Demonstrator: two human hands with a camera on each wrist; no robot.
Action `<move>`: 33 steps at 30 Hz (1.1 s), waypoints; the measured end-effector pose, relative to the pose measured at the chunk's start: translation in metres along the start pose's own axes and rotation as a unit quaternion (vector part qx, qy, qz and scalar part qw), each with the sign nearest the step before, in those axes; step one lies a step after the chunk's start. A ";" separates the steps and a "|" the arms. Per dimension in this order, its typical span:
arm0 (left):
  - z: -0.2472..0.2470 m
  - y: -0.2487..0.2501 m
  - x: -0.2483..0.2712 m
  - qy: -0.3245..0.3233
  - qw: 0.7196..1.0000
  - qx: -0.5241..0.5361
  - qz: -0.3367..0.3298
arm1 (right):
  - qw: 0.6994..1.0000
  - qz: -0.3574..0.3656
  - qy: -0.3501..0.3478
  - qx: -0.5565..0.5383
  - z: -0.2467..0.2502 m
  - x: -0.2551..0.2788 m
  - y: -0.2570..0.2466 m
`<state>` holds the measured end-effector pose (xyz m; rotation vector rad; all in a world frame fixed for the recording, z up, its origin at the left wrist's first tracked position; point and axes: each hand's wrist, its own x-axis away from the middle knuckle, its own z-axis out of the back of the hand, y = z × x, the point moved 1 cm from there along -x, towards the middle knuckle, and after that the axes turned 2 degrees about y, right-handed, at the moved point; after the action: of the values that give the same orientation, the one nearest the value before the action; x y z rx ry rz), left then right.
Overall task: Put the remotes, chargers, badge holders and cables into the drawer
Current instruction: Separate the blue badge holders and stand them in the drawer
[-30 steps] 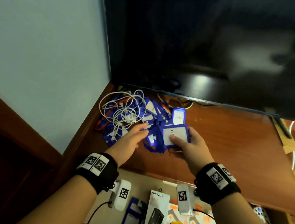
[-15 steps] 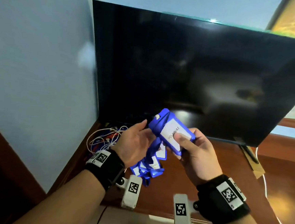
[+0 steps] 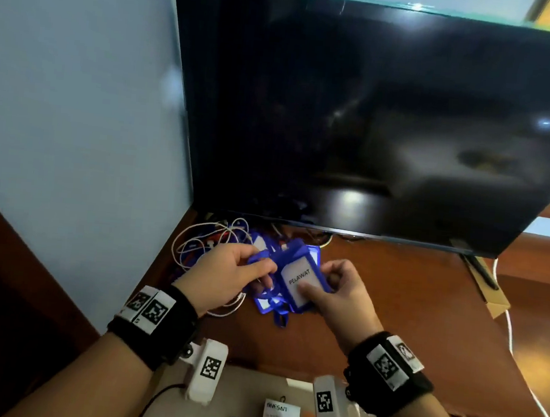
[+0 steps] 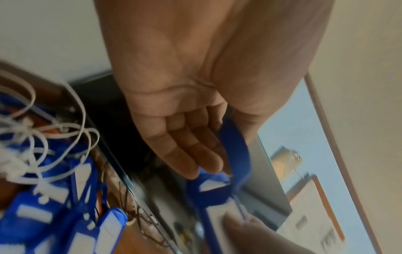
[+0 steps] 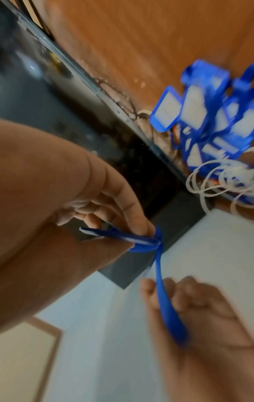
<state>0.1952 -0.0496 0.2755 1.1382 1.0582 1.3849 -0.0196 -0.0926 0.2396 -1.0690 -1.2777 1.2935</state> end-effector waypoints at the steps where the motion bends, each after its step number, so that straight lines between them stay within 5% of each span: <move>1: 0.002 -0.001 0.005 0.001 0.999 -0.050 -0.010 | 1.000 -0.013 -0.014 0.014 -0.006 0.004 0.009; 6: 0.000 0.000 0.024 -0.016 0.952 -0.295 -0.084 | 0.993 -0.031 -0.093 0.072 -0.031 0.025 0.050; 11: 0.003 -0.024 0.014 -0.108 0.919 -0.379 0.009 | 0.980 -0.034 -0.189 0.051 -0.044 0.046 0.077; 16: 0.008 -0.067 0.010 -0.211 0.904 -0.340 0.147 | 0.973 -0.107 -0.203 0.022 -0.039 0.057 0.093; 20: 0.016 -0.094 0.021 -0.228 0.944 -0.147 0.187 | 0.967 -0.156 -0.199 0.032 -0.034 0.068 0.105; 27: -0.014 -0.170 0.051 -0.047 0.976 0.039 0.209 | 0.960 -0.229 -0.149 0.067 -0.048 0.090 0.134; 30: -0.019 -0.198 0.061 -0.043 0.972 0.061 0.223 | 0.938 -0.169 -0.173 0.248 -0.046 0.093 0.147; 33: -0.020 -0.217 0.061 -0.109 0.970 -0.079 0.203 | 0.885 -0.144 -0.187 0.401 -0.034 0.089 0.154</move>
<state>0.2088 0.0331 0.0653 1.4014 0.5644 1.5830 -0.0070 0.0065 0.0885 -0.0378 -0.9497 1.6160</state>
